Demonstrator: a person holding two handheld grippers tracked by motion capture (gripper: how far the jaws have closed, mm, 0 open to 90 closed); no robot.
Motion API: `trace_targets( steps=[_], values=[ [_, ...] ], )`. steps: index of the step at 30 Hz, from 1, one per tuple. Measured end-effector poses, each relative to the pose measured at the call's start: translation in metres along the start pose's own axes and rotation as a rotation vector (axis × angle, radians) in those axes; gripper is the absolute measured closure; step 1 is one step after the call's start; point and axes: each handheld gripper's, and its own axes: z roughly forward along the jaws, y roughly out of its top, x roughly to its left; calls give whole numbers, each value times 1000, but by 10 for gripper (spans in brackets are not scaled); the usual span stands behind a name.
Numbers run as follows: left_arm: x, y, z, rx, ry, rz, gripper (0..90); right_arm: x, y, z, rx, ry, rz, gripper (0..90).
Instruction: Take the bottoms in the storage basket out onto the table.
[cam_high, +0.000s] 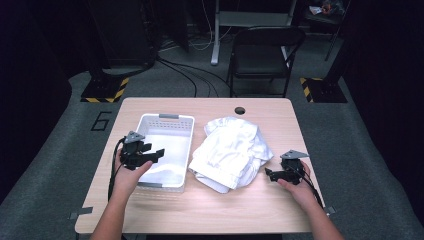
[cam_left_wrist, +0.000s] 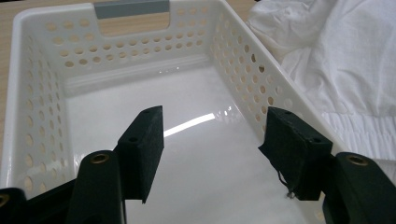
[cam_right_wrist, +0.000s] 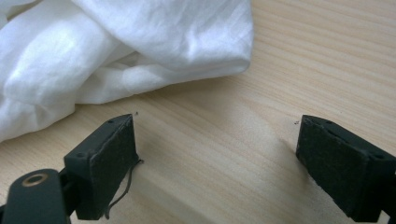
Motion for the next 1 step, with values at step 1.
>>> trace_targets(
  steps=[1],
  values=[
    [0,0,-1,0,2,-4,368,0,0,0,1,0,2,116]
  ],
)
